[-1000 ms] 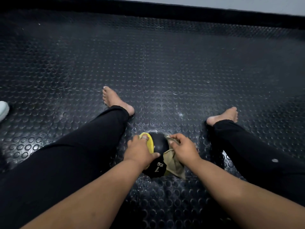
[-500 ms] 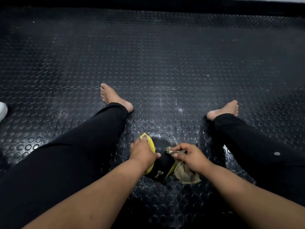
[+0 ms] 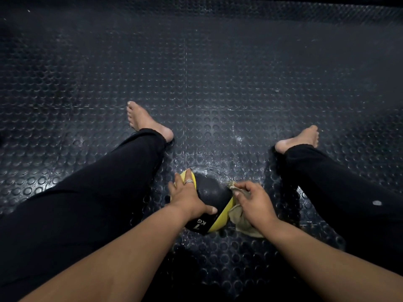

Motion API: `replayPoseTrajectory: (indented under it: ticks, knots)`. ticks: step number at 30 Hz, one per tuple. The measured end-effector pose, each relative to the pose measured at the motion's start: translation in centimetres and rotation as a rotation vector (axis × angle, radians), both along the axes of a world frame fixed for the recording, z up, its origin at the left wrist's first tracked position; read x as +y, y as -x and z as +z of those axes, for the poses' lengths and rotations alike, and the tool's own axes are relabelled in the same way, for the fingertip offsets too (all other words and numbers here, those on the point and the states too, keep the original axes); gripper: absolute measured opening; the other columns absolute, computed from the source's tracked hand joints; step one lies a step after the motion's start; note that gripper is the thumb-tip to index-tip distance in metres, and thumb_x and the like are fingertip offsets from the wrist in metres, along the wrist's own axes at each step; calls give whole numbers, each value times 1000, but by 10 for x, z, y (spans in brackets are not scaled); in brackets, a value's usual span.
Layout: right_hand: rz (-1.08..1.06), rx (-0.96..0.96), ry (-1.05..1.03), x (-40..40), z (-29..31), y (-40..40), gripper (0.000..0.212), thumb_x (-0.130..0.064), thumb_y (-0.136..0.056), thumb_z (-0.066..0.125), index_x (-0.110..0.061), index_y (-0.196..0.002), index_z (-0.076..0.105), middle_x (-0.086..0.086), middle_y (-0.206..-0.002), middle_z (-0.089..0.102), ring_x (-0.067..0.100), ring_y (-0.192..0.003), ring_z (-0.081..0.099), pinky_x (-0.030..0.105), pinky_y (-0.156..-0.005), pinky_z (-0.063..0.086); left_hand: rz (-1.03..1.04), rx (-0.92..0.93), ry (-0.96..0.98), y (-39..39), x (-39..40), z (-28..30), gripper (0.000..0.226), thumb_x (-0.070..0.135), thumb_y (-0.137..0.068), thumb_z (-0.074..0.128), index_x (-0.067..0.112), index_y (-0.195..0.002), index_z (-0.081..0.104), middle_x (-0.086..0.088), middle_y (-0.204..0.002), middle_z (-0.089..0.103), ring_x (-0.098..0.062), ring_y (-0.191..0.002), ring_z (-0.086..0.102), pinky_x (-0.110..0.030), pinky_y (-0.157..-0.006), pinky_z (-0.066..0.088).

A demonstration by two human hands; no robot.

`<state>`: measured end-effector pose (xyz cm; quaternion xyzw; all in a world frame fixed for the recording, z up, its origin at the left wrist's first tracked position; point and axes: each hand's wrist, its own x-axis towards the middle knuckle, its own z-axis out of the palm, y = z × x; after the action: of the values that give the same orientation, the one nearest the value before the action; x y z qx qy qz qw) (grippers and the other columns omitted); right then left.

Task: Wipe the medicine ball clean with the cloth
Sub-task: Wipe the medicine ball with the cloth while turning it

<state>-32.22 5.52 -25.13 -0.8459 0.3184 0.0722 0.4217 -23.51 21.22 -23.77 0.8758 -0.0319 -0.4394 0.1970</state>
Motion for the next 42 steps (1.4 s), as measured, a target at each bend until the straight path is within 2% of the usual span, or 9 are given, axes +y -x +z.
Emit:
replayPoseTrajectory:
  ticks: [4,7,12,21,26,32,35,38,42]
  knots:
    - [112,61,-27,6,-3,-6,10,-21,-90,60,-19,-99,62,1,-102,61,14,-90,56,21,-73,38,-114,-59,-35,1,-1,2,119,21,-83,75,20,-152,-23,-4,-159,-28,-31,-148,-19,-56,-118,17]
    - [135,53,-35,9,0,-12,10,-20,-89,61,-20,-99,63,-1,-101,61,11,-87,56,20,-70,37,-155,-19,-36,-2,8,0,136,36,-73,84,26,-149,-28,-3,-158,-31,-33,-147,-21,-50,-121,10]
    - [-278,105,-163,17,0,-15,20,-25,-93,56,-15,-110,58,-2,-80,57,15,-71,54,26,-60,38,-41,-16,-16,-4,10,0,140,39,-64,90,40,-150,-21,-4,-159,-26,-37,-148,-12,-49,-118,17]
    - [-107,-11,-28,40,-3,-40,10,-19,-94,51,-17,-101,58,1,-104,48,12,-88,47,19,-77,34,12,-14,2,-13,3,-7,135,42,-63,89,44,-150,-14,0,-160,-18,-37,-146,-2,-49,-118,23]
    - [-148,163,-12,17,-5,-63,17,-18,-96,47,-10,-105,58,8,-93,59,20,-76,54,24,-52,31,28,13,3,-19,-1,-5,134,44,-63,89,45,-150,-13,-1,-160,-18,-38,-147,-2,-51,-118,22]
    - [45,-53,31,42,8,-29,10,-13,-95,51,-13,-102,58,-6,-97,44,7,-87,43,2,-64,31,77,10,35,-18,7,-6,132,38,-63,90,47,-150,-9,0,-160,-14,-36,-146,0,-47,-118,22]
    - [-71,-17,-4,33,1,-35,7,-15,-94,51,-19,-96,56,-2,-101,51,10,-86,48,14,-68,35,47,-12,24,-16,1,-7,133,44,-62,89,45,-151,-10,-1,-159,-14,-38,-146,1,-50,-118,24]
    - [-158,175,-19,15,-9,-49,14,-17,-95,49,-14,-104,59,3,-89,60,13,-68,50,22,-51,34,21,-16,6,-13,-2,-7,135,46,-62,89,43,-151,-13,-3,-159,-17,-40,-146,-2,-52,-118,23]
    - [-105,114,-5,22,-6,-41,15,-14,-95,49,-12,-104,60,6,-99,60,17,-82,52,22,-67,34,40,-10,11,-15,0,-6,135,44,-62,89,43,-151,-13,-2,-159,-18,-39,-147,-3,-52,-118,23]
